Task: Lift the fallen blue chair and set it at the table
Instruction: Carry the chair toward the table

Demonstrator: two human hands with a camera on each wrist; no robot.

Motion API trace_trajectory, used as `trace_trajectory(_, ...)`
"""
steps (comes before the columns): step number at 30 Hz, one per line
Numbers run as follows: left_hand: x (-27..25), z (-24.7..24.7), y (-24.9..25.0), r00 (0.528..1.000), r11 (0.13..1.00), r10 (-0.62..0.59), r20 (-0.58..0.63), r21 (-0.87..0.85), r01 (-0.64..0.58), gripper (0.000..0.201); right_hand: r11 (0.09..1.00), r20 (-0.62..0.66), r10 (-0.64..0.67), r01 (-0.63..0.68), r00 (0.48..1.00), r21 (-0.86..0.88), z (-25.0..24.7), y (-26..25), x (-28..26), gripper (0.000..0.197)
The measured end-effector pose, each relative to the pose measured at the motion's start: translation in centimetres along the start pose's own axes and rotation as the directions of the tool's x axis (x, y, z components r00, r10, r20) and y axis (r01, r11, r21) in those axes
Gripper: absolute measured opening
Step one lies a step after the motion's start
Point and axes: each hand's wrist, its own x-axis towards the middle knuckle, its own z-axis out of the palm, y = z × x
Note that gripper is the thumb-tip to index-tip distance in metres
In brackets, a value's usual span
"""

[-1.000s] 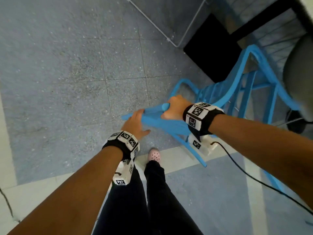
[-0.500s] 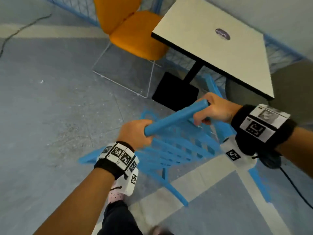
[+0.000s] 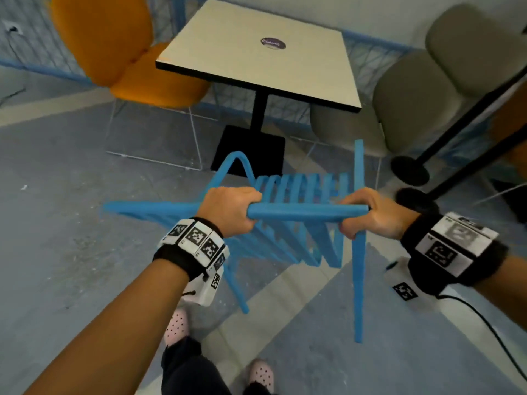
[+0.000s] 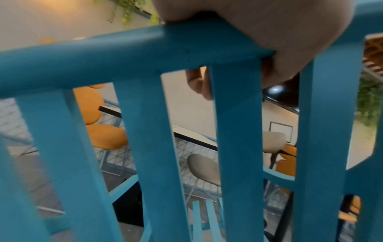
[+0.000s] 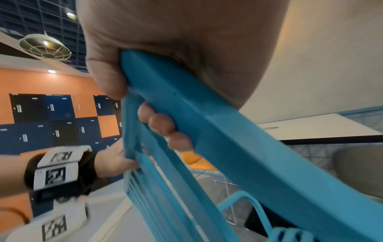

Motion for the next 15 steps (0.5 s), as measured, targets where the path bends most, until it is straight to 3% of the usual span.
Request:
trace_trajectory(1,0.0,0.4,1.4,0.999,0.999,0.035,0.025,0.004,-0.035,0.012,1.000,-0.026,0.014,-0.014,1.000,0.008,0.2,1.4,-1.7,0.019)
trace_trajectory(3,0.0,0.8,3.5,0.972,1.000,0.012,0.236,-0.023,-0.007,0.019,0.999,-0.075,0.031,-0.034,0.997,-0.033,0.9,4.0,-4.9,0.024)
trace_trajectory(5,-0.2,0.9,3.6,0.870,0.998,-0.058,0.489,0.015,0.058,0.029,0.996,-0.092,0.032,-0.040,0.995,-0.085,1.9,6.3,-7.6,0.029)
trace_trajectory(7,-0.6,1.0,2.7,0.770,0.990,-0.109,0.629,0.140,0.026,0.027,0.993,-0.082,0.028,-0.037,0.996,-0.113,3.4,8.2,-9.9,0.029)
trace_trajectory(8,-0.9,1.1,2.3,0.741,0.975,-0.143,0.656,0.220,-0.007,0.029,0.991,-0.073,0.038,-0.046,0.997,-0.125,4.2,8.8,-10.9,0.026)
trace_trajectory(10,-1.7,1.6,2.0,0.733,0.946,-0.135,0.666,0.306,-0.103,0.032,0.986,-0.047,0.071,-0.077,0.996,-0.146,5.7,9.7,-12.4,0.016)
trace_trajectory(13,-3.4,2.3,3.3,0.712,0.915,-0.063,0.700,0.325,-0.239,0.036,0.972,-0.034,0.145,-0.149,0.989,-0.184,8.2,10.9,-14.5,0.007)
trace_trajectory(15,-4.2,2.6,4.3,0.702,0.904,-0.045,0.711,0.328,-0.274,0.036,0.959,-0.056,0.188,-0.195,0.981,-0.204,9.6,12.0,-15.7,0.014)
